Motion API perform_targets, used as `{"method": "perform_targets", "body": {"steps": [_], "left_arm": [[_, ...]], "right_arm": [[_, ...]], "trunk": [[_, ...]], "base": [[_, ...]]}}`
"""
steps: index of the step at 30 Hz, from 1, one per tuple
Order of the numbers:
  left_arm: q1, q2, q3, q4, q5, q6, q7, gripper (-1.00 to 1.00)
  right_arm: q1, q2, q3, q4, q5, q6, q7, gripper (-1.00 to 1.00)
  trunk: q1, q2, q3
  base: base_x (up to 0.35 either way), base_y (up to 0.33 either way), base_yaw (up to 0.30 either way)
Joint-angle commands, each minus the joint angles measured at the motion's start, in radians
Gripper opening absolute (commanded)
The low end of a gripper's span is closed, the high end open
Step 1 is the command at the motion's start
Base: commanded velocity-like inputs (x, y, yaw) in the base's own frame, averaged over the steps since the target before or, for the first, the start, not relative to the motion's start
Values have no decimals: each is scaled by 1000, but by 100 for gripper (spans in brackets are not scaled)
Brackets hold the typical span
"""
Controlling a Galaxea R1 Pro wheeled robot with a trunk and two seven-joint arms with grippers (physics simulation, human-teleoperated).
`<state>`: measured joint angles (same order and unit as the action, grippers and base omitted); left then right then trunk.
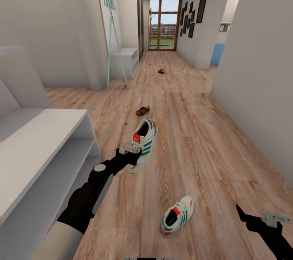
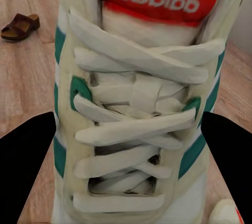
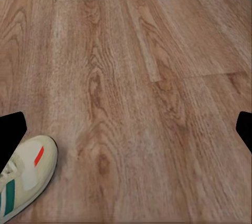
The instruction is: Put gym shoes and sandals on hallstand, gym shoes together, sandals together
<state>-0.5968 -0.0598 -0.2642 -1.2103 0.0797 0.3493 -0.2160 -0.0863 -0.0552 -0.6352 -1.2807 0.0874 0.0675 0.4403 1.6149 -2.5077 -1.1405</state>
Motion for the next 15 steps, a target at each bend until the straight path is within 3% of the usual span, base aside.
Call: {"method": "perform_targets", "body": {"steps": [1,8,15], "left_arm": [[0,0,0,0,0,0,0,-100],[0,0,0,0,0,-1,0,-100],[0,0,0,0,0,-2,0,-100]], "right_arm": [[0,0,0,0,0,0,0,100],[0,0,0,0,0,0,0,100],[0,0,0,0,0,0,0,100]], "trunk": [[0,0,0],[0,0,0],[0,0,0]], "base": [[-56,221,0],[-61,226,0],[-21,76,0]]}}
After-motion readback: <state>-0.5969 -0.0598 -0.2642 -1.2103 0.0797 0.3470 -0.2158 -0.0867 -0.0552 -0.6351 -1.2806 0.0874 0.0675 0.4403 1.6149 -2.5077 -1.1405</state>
